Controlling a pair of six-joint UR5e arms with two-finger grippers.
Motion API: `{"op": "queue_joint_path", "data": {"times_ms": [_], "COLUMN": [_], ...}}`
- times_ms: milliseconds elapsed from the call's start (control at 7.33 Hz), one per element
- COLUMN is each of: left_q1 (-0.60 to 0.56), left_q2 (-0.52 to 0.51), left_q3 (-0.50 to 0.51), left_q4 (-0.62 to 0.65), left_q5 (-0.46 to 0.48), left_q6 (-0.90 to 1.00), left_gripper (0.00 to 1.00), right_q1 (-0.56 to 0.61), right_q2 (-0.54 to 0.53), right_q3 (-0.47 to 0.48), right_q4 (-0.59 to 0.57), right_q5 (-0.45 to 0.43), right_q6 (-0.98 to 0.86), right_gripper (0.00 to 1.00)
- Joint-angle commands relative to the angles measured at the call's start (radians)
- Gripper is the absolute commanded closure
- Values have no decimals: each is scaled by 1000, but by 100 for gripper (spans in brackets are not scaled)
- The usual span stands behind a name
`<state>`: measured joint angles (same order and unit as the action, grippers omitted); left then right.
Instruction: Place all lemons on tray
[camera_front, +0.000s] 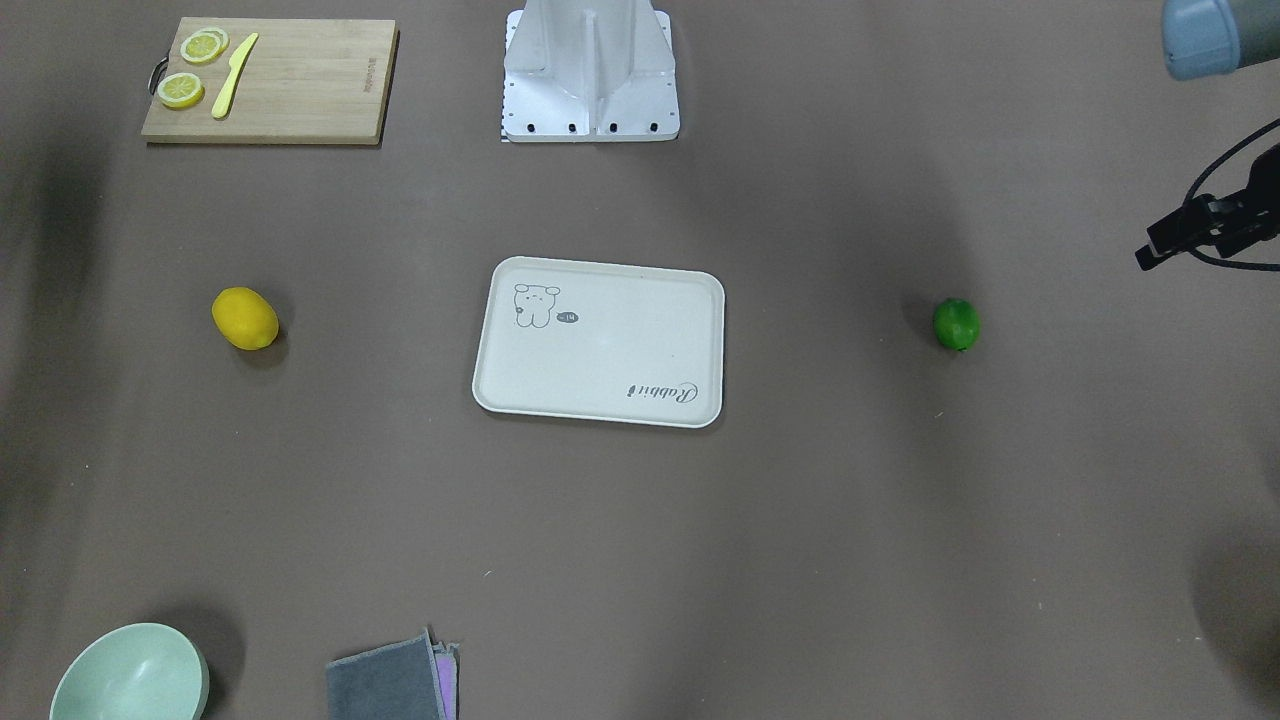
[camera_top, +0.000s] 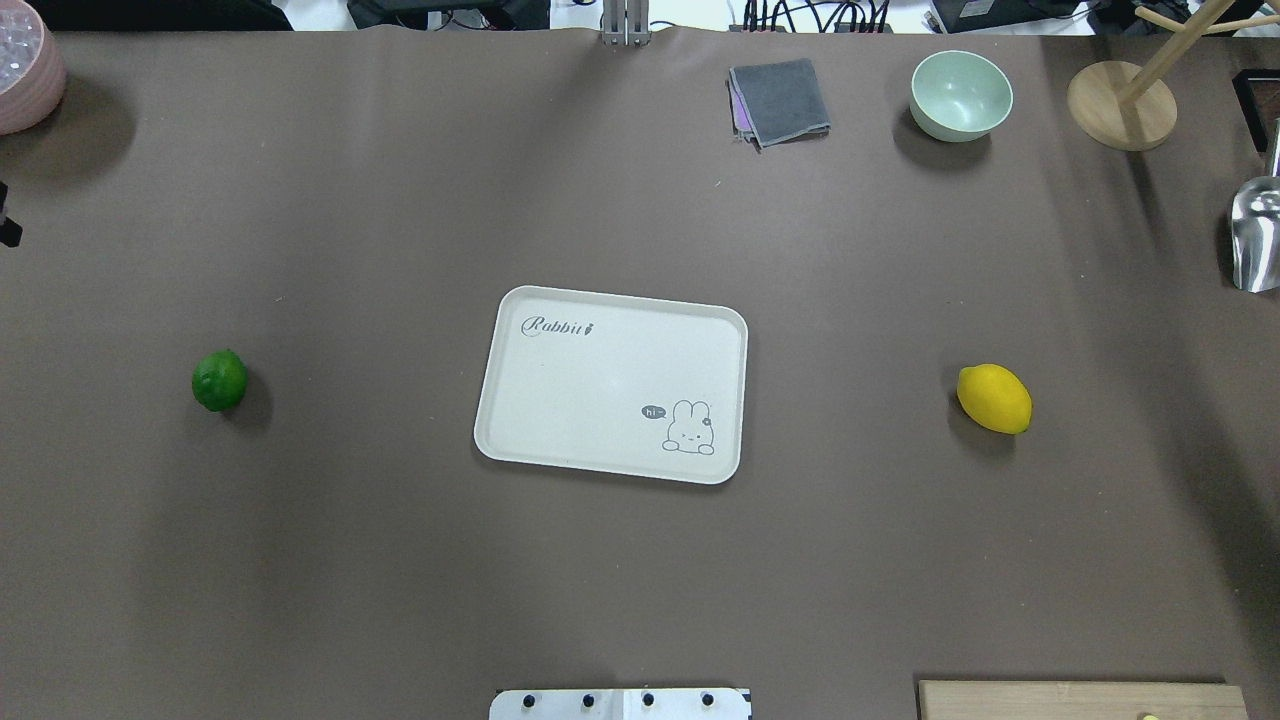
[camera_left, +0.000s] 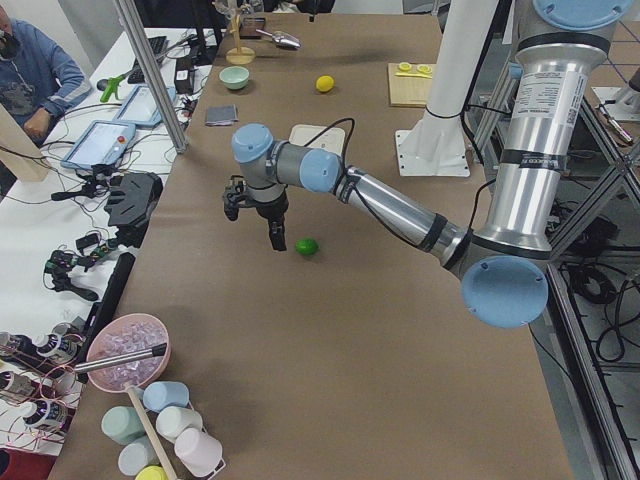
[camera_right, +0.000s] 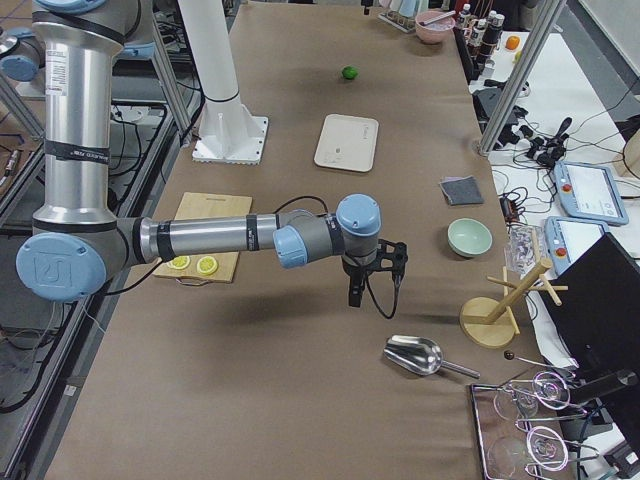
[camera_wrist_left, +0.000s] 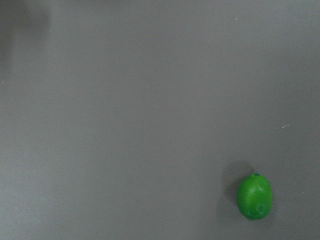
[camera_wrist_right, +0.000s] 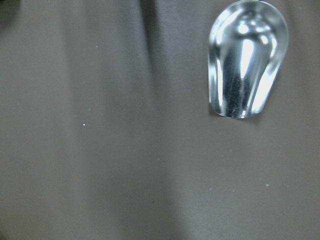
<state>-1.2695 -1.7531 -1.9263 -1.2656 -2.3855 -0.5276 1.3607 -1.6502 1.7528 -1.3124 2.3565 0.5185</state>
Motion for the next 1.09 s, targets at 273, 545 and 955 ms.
{"op": "queue_joint_path", "data": {"times_ms": [273, 545, 955], "left_q1": [186, 235, 318], "left_q2": [-57, -14, 47], "left_q3": [-27, 30, 128], "left_q4": [-24, -163, -378], "left_q5": [37, 89, 157], "left_q6": [-153, -153, -201], "left_gripper": [2, 2, 3], "right_q1": [-257, -363, -478], "right_q2": [127, 159, 190], "right_q3": [11, 36, 39], "right_q4": [45, 45, 44], "right_q5": [4, -34, -115], "right_q6": [176, 176, 157], "right_gripper": [0, 0, 0]}}
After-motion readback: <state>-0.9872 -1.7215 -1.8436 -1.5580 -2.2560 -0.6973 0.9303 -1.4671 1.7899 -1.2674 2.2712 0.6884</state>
